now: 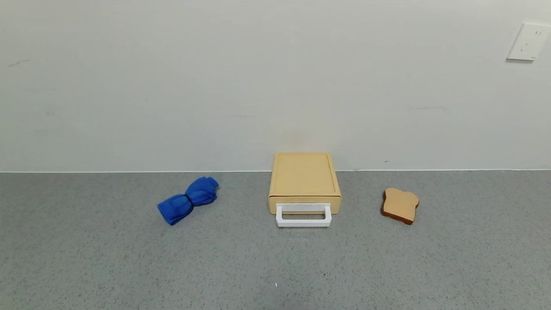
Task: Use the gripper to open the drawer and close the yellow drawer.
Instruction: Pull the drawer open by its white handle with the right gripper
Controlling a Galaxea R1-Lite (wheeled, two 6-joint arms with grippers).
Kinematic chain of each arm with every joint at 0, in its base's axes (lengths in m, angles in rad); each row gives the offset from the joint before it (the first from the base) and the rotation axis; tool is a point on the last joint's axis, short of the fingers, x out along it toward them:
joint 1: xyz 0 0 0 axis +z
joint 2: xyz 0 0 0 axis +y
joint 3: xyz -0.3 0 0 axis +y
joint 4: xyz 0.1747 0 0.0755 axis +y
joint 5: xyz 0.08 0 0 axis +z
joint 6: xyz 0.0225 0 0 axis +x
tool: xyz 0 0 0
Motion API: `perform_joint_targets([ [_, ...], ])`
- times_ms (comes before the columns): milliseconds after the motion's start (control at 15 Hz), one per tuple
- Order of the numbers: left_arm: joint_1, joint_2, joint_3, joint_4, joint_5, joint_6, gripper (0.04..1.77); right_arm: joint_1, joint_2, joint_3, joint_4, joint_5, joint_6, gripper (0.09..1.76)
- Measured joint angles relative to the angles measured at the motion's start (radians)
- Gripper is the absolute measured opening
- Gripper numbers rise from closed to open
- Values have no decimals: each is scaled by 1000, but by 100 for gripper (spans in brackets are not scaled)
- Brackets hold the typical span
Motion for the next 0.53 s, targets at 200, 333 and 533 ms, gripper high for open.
perform_joint_targets([
  [200, 0, 0, 0, 0, 0, 0, 172, 1, 0, -77, 75, 8, 1, 170],
  [333, 0, 0, 0, 0, 0, 0, 172, 2, 18, -147, 96, 11, 1, 170],
  [533, 0, 0, 0, 0, 0, 0, 172, 5, 117, -241, 105, 8, 1, 170],
])
